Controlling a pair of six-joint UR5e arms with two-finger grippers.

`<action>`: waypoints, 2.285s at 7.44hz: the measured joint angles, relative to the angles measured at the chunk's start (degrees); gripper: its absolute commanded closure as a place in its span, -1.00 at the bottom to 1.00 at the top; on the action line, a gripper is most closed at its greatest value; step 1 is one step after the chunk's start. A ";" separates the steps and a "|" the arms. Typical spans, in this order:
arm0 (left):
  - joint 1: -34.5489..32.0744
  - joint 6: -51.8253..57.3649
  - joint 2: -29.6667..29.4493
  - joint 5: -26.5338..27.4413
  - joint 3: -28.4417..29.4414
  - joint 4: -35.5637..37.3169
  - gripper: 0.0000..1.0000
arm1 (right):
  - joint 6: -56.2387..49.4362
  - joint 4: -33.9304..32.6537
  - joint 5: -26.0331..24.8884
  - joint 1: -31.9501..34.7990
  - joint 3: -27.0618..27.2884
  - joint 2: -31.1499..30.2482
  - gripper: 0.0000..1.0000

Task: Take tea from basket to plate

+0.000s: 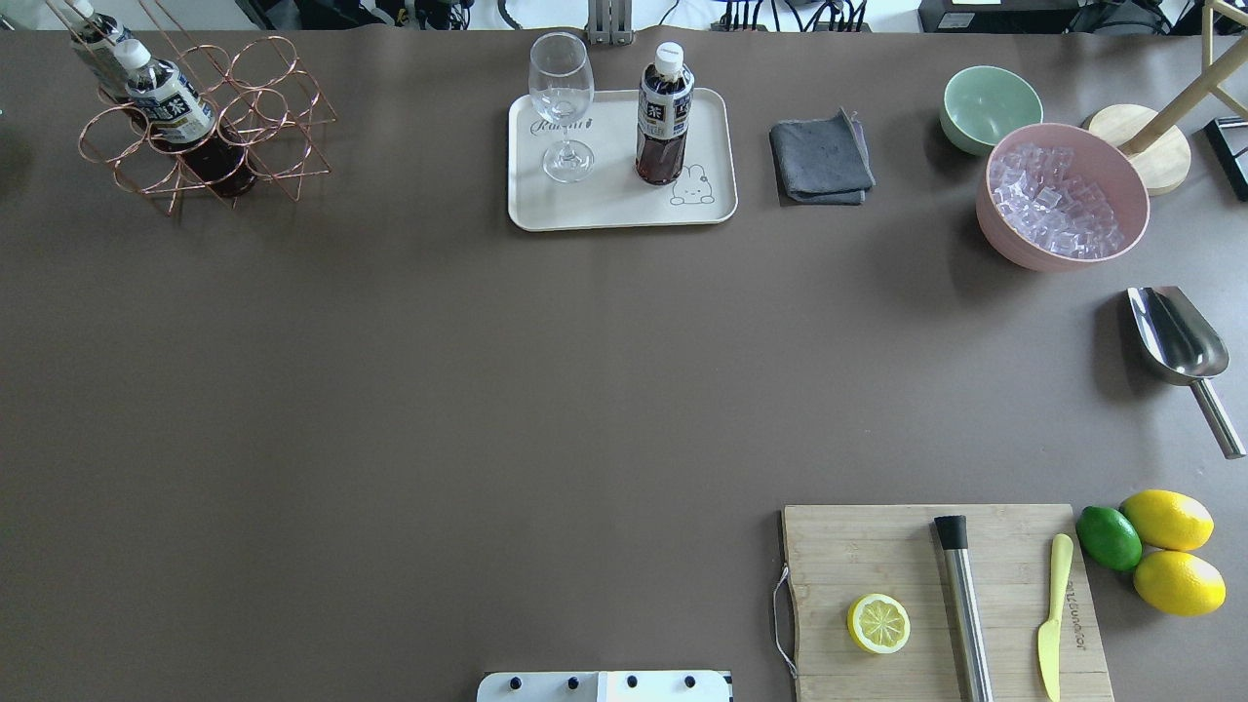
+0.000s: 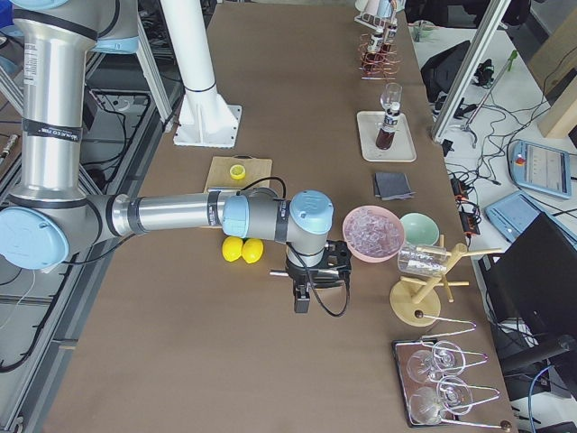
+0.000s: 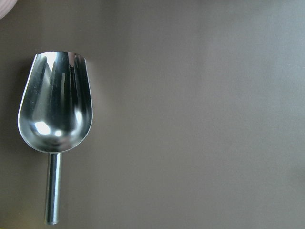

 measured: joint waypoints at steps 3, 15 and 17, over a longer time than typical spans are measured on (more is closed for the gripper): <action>0.02 -0.02 0.05 0.07 -0.02 -1.64 -0.76 | 0.09 0.06 0.85 0.07 0.07 -0.81 -1.00; -9.67 -29.75 11.54 -11.66 -11.28 -1.41 -0.96 | 0.11 -0.20 2.55 0.48 1.04 -2.33 -1.00; -10.42 -48.54 18.63 -12.16 -17.80 -2.18 -0.96 | -0.03 -0.19 3.24 0.55 1.02 -2.39 -1.00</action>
